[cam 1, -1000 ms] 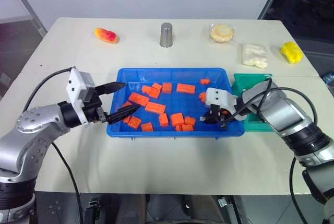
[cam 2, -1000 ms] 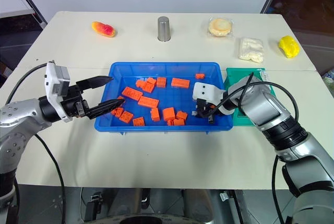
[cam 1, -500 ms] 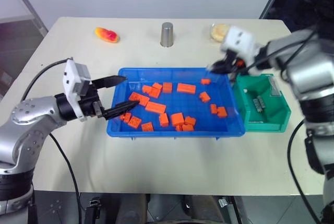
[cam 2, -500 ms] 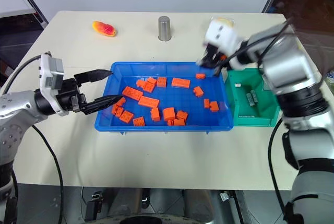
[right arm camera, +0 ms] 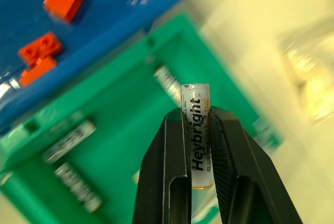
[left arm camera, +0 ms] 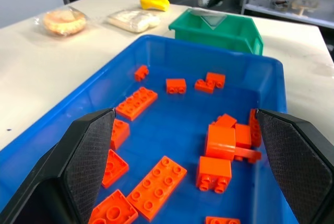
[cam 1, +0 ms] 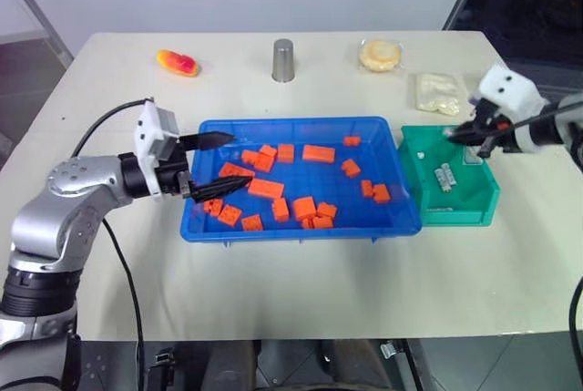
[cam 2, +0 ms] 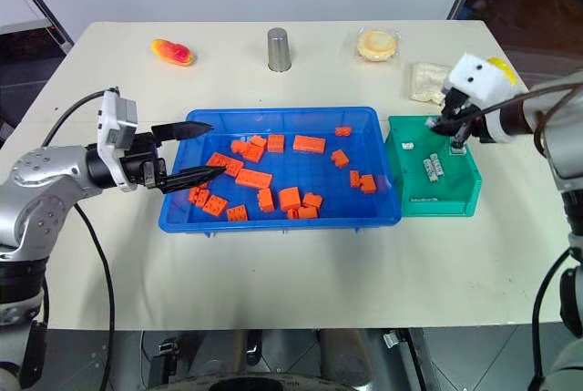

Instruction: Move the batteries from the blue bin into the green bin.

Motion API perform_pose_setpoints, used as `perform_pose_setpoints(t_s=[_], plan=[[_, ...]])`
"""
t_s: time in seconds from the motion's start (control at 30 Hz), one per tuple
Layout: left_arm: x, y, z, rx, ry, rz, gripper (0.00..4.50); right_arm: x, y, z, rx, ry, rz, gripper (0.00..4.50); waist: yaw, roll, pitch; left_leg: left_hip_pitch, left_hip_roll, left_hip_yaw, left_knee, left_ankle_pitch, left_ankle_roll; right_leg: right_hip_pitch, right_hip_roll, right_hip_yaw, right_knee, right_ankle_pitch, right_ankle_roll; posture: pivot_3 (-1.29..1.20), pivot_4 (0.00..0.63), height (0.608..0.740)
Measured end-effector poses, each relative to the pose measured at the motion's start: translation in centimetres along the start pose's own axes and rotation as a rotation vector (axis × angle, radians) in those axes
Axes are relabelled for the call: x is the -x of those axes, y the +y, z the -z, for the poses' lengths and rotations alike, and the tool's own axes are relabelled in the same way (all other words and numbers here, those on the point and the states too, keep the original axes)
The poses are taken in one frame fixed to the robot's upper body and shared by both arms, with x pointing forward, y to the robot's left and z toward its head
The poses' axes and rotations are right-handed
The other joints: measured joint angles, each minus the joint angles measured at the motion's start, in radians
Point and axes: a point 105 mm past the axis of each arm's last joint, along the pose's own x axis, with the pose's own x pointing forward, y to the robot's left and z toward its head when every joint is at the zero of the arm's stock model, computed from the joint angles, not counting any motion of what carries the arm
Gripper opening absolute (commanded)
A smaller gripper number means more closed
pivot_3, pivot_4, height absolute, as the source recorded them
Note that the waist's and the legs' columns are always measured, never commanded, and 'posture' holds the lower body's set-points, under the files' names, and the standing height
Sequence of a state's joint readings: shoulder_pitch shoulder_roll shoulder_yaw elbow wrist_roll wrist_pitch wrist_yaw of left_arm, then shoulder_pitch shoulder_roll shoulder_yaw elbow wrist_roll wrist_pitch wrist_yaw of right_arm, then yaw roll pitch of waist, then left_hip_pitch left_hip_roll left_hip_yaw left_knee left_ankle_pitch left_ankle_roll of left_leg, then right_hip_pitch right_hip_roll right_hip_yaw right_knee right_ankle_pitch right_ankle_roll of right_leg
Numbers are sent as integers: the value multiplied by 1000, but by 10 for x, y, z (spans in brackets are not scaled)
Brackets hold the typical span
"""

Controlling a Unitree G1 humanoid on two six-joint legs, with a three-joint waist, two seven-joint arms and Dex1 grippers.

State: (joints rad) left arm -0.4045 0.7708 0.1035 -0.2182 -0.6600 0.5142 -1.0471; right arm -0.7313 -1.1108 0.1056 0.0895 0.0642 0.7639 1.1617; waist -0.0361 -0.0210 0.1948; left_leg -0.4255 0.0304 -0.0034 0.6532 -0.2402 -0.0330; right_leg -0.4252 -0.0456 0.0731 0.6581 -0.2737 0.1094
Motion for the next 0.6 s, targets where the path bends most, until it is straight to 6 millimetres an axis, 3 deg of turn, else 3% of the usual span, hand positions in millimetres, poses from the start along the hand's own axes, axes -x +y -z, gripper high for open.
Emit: perform_pose_setpoints(t_s=[0.07,0.23,0.33,0.37,0.47,0.6], plan=[[0,1,2,5,1,-2,4500,-1,1,6,-19,5,2,24,-2,0,0,0,0,0,1,0,0,0,0,0,0,0,0,0,150,740],[0,1,4,7,10,2,4500,0,-2,8,-40,-14,31,2457,-7,0,0,0,0,0,1,0,0,0,0,0,1,0,0,0,150,740],[0,2,4,7,9,-1,4500,-1,-3,7,-50,-24,36,4140,-7,0,0,0,0,0,1,0,0,0,0,0,1,0,0,0,150,740],[1,2,4,7,9,-5,4500,-3,-3,8,-56,-28,36,4488,-7,0,0,0,0,0,1,0,0,0,0,0,1,0,0,0,150,740],[3,5,3,4,4,-38,4500,-6,-6,8,-83,-38,50,4488,-7,0,0,0,0,0,1,0,0,0,0,0,1,0,0,0,150,740],[16,26,-11,-38,-62,-196,4500,-1,-32,-4,-144,-107,167,4488,-7,0,0,0,0,0,1,0,0,0,0,0,2,0,0,0,150,740]])
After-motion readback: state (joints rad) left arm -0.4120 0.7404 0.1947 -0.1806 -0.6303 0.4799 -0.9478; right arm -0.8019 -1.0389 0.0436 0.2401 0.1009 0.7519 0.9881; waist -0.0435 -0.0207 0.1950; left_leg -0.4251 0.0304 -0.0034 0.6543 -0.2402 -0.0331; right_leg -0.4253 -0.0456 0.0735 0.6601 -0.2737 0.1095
